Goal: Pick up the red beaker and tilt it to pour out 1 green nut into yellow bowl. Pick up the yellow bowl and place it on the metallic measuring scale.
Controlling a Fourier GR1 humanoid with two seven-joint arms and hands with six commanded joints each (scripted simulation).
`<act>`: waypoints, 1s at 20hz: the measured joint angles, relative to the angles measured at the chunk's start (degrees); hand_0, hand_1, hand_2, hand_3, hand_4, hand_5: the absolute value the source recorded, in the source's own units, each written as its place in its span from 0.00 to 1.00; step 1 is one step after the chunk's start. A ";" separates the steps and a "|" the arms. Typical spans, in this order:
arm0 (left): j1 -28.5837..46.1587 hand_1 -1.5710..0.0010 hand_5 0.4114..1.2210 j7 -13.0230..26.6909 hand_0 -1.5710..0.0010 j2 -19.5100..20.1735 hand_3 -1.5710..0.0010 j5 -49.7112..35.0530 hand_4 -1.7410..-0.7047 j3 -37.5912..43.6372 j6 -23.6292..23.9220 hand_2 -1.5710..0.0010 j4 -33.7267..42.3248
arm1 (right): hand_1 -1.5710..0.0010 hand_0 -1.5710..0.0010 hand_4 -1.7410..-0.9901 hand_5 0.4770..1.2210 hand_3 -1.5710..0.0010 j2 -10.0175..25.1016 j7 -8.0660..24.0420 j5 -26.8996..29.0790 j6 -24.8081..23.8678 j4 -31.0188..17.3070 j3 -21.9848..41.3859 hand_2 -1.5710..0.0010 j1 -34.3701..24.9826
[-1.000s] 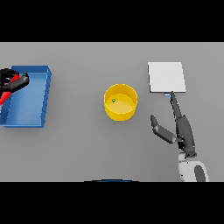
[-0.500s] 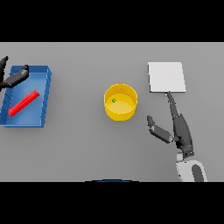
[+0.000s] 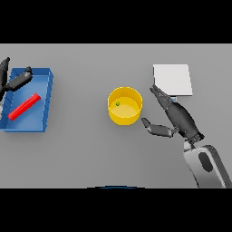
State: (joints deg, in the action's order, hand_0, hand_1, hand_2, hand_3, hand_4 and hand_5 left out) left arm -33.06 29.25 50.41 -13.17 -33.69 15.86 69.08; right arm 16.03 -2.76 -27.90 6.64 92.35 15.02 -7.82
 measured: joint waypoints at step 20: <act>-1.03 1.00 0.40 0.04 1.00 -0.60 1.00 0.18 0.91 -0.58 -0.97 1.00 -1.21 | 1.00 1.00 0.65 0.27 1.00 3.81 -8.96 -14.76 15.12 -21.34 17.26 1.00 -25.50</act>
State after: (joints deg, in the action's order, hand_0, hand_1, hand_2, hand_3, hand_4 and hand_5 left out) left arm -34.08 29.29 49.80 -12.99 -34.27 14.89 67.87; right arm 19.84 -11.72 -42.66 21.76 71.01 32.28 -33.32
